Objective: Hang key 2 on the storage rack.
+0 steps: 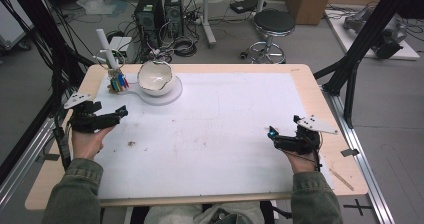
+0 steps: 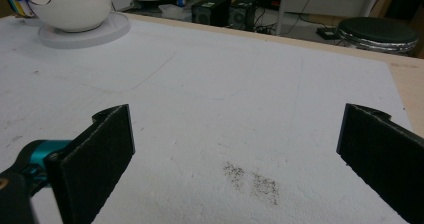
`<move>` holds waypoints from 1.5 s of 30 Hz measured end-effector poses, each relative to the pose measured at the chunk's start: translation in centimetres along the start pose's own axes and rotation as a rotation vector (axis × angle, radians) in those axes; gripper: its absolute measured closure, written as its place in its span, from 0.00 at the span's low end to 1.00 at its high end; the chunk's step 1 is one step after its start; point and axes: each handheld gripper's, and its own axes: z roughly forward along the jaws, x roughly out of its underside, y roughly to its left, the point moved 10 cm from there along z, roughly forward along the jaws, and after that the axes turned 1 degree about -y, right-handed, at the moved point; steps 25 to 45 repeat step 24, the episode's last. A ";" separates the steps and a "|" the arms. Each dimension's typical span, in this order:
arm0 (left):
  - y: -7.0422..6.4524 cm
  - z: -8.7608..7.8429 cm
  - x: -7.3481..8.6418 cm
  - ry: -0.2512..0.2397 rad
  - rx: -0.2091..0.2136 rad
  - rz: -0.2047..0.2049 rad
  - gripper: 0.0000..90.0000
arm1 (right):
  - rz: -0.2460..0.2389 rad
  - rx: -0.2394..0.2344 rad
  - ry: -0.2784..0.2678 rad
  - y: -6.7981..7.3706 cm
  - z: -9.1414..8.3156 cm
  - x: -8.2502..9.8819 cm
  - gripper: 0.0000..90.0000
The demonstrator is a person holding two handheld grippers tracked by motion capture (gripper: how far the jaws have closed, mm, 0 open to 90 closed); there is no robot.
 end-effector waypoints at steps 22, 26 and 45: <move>2.7 -2.2 3.7 -0.032 -0.109 -0.037 0.02 | -0.002 -0.002 0.006 0.1 0.1 0.1 0.01; 2.8 -2.3 3.7 -0.039 -0.109 -0.044 0.02 | -0.008 -0.002 0.005 0.1 0.1 0.1 0.01; 2.8 -2.3 3.7 -0.039 -0.109 -0.044 0.02 | -0.008 -0.002 0.005 0.1 0.1 0.1 0.01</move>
